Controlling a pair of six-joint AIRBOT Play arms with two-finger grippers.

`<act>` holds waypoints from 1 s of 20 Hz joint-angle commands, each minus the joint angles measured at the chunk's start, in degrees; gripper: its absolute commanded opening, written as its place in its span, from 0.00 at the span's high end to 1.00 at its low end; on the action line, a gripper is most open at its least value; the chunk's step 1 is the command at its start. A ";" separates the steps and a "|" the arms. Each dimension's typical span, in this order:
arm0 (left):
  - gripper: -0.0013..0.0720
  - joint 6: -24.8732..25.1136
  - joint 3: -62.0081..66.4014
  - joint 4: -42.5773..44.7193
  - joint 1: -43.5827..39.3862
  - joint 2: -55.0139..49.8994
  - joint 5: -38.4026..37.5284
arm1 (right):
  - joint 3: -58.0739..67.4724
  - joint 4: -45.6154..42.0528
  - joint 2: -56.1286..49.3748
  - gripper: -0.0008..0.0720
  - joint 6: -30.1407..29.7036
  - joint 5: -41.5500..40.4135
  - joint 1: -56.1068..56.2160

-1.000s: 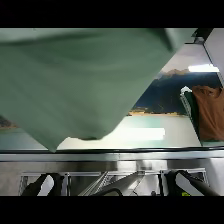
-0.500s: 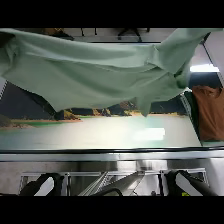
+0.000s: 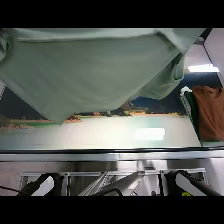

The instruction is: Fold the shirts.

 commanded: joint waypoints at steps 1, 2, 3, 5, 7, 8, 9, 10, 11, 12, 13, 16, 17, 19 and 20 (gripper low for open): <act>0.96 7.45 -4.09 0.15 -3.23 -9.27 8.28 | 0.00 0.17 -13.20 0.96 -6.21 -3.43 4.57; 0.96 9.29 -4.09 0.22 -4.79 -13.49 11.37 | 0.00 0.17 -18.64 0.96 -8.68 -5.51 7.43; 0.96 9.90 -4.09 0.96 -6.10 -17.92 15.13 | 0.00 0.17 -23.74 0.96 -10.93 -8.02 9.81; 0.96 9.68 -4.09 4.31 -8.02 -26.38 22.47 | 0.00 0.20 -34.03 0.96 -13.84 -14.88 13.77; 0.96 9.73 -4.09 4.61 -8.92 -34.05 26.53 | 0.00 0.20 -42.01 0.96 -15.04 -18.58 15.80; 0.96 9.73 -4.09 4.61 -9.31 -37.46 27.45 | 0.00 0.20 -45.05 0.96 -15.04 -19.37 16.50; 0.96 9.73 -4.09 4.59 -9.44 -40.13 27.80 | 0.00 0.20 -47.52 0.96 -15.04 -19.34 16.87; 0.96 9.81 -4.09 4.63 -9.84 -42.51 27.78 | 0.00 0.22 -49.57 0.96 -15.02 -19.34 17.25; 0.96 9.79 -4.09 4.52 -9.81 -44.17 27.76 | 0.00 0.20 -50.95 0.94 -14.99 -19.04 17.22; 0.96 9.66 -4.09 4.37 -9.94 -45.42 27.06 | 0.00 0.17 -51.60 0.74 -14.99 -17.94 17.09; 0.95 9.68 -4.09 4.61 -9.70 -45.83 25.81 | 0.00 -0.39 -51.67 0.61 -14.99 -15.98 16.57; 0.03 9.68 -4.09 4.63 -7.13 -43.85 18.45 | 0.00 -5.75 -49.37 0.57 -8.20 -7.08 13.07; 0.03 9.68 -4.09 4.66 -5.46 -42.49 15.32 | 0.00 -10.51 -47.91 0.57 -3.45 -3.74 11.21; 0.03 7.96 -4.09 6.58 -0.90 -39.04 9.05 | 0.00 -19.89 -44.85 0.57 4.92 3.63 7.17; 0.03 5.11 -4.11 10.86 1.66 -37.33 5.81 | 0.00 -23.15 -43.56 0.57 7.56 7.74 5.25</act>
